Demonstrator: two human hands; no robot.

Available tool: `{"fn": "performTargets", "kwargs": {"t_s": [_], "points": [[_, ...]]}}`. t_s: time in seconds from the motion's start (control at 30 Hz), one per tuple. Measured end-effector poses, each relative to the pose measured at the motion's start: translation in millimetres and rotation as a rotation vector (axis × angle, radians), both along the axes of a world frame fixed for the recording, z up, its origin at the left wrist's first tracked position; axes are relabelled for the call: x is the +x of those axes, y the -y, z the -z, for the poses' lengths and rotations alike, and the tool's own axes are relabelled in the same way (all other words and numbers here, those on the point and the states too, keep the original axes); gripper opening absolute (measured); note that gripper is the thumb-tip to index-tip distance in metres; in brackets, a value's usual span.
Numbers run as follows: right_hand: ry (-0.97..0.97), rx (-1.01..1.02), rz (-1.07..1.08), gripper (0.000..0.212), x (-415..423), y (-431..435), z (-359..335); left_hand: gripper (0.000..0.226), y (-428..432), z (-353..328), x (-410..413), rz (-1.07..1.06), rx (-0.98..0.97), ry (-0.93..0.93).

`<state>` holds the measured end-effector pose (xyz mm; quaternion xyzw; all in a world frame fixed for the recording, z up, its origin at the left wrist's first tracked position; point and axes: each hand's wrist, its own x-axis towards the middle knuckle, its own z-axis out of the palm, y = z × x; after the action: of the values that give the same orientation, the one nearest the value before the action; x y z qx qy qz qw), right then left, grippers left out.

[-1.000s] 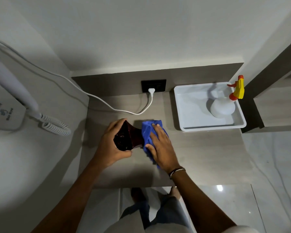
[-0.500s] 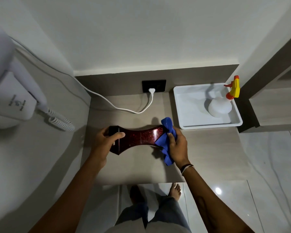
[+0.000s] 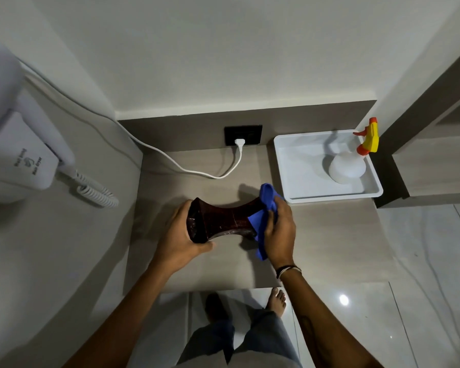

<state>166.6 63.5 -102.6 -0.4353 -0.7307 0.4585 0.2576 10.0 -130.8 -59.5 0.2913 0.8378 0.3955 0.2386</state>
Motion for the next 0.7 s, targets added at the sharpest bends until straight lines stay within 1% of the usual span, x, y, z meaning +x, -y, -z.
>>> {"fn": "performTargets", "kwargs": {"t_s": [0.03,0.07,0.1,0.17,0.2,0.23,0.27,0.3,0.33,0.37,0.43,0.47,0.5,0.57,0.63,0.7], "points": [[0.016,0.029,-0.057,0.045,2,9,-2,0.093,-2,0,1,-0.015,0.006,-0.028],[0.029,-0.004,-0.136,0.049,2,20,-5,0.093,-5,-1,1,-0.034,0.009,-0.041],[0.037,-0.039,-0.218,0.050,-1,32,-10,0.094,-8,-2,2,-0.047,0.013,-0.042],[-0.060,-0.121,-0.285,0.043,-14,63,-29,0.096,-13,-4,2,-0.053,0.023,-0.038],[-0.153,-0.089,-0.281,0.043,-22,75,-37,0.093,-15,-4,1,-0.054,0.022,-0.033],[-0.213,-0.034,-0.326,0.045,-28,87,-45,0.088,-15,-3,-1,-0.066,0.011,-0.023],[-0.249,0.066,-0.409,0.049,-31,94,-49,0.082,-13,-3,-2,-0.082,-0.003,-0.013],[-0.285,0.097,-0.489,0.053,-34,96,-46,0.077,-12,-3,-3,-0.093,-0.016,-0.007],[-0.280,0.095,-0.562,0.056,-35,91,-43,0.077,-10,-3,-5,-0.095,-0.019,-0.011],[-0.229,0.092,-0.587,0.060,-33,83,-37,0.082,-8,-3,-7,-0.083,-0.022,-0.023],[-0.107,0.014,-0.547,0.069,-20,57,-23,0.102,-7,-5,-11,-0.044,-0.068,-0.075],[-0.036,0.010,-0.520,0.074,-11,42,-15,0.110,-7,-7,-11,-0.037,-0.099,-0.088],[0.030,0.042,-0.496,0.080,-2,27,-7,0.116,-7,-9,-9,-0.033,-0.115,-0.095],[0.130,0.174,-0.455,0.088,4,7,3,0.116,-12,-12,-6,-0.012,-0.110,-0.131],[0.141,0.132,-0.412,0.080,-1,10,0,0.110,-18,-16,-4,0.003,-0.096,-0.152],[0.066,0.076,-0.437,0.063,-14,32,-14,0.104,-24,-20,-5,0.011,-0.089,-0.187]]}}
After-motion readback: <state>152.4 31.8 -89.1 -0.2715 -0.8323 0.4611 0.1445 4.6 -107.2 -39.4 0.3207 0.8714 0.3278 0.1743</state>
